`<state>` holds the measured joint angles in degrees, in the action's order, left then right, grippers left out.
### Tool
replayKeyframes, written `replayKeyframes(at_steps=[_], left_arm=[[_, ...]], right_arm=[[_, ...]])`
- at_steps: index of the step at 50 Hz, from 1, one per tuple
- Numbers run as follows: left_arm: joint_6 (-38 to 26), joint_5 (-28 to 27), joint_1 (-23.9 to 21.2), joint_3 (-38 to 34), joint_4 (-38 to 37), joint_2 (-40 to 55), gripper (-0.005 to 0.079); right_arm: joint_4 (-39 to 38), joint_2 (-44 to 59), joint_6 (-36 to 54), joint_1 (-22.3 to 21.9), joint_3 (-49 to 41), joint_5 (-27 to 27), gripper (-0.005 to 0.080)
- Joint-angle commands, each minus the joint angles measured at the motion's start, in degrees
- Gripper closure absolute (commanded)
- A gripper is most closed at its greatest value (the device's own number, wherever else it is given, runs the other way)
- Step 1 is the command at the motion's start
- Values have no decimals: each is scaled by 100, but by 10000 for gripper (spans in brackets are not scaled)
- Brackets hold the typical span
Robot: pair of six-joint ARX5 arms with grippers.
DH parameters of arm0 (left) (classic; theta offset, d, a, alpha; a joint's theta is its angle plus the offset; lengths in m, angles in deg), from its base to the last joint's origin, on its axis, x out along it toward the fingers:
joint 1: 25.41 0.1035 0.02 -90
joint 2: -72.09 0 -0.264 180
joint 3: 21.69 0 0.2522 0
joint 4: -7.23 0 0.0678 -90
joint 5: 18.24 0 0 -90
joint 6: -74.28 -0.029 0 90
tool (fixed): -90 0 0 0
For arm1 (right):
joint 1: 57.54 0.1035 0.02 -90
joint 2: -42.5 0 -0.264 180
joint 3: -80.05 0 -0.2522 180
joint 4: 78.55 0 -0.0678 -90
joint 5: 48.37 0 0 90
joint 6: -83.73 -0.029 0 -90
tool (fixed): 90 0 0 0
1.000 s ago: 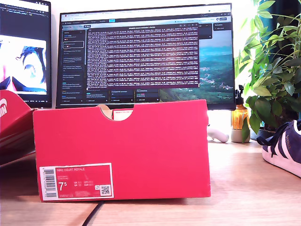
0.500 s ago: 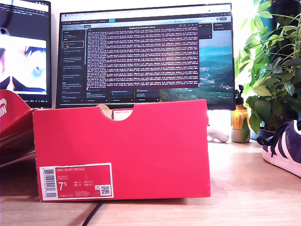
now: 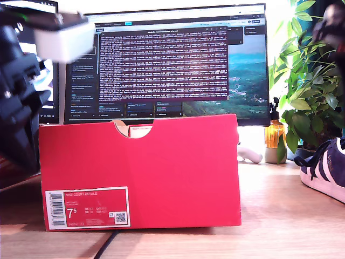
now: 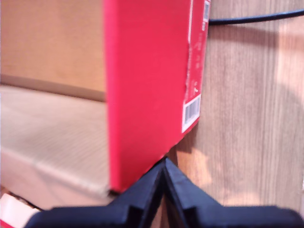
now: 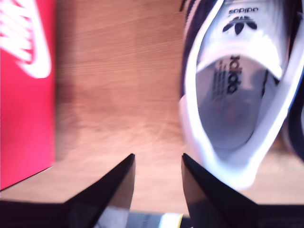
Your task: Pack the blue shoes by picking the first shoe and placing it inside the red shoebox, left side, then picking and rotating the second shoe and placing it in the shoebox
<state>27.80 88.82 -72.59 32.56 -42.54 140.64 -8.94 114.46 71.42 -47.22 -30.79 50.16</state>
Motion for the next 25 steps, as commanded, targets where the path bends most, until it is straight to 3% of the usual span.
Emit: replayKeyframes(at_steps=[1,16,25], left_arm=[[-4,20,-20,-74,61,114,761],[2,74,-20,-74,116,157,761],[76,79,-20,-74,118,157,761]], right_arm=[[-146,212,39,35,81,-17,467],[-632,1073,564,42,81,-400,467],[-540,1150,595,59,267,-48,466]])
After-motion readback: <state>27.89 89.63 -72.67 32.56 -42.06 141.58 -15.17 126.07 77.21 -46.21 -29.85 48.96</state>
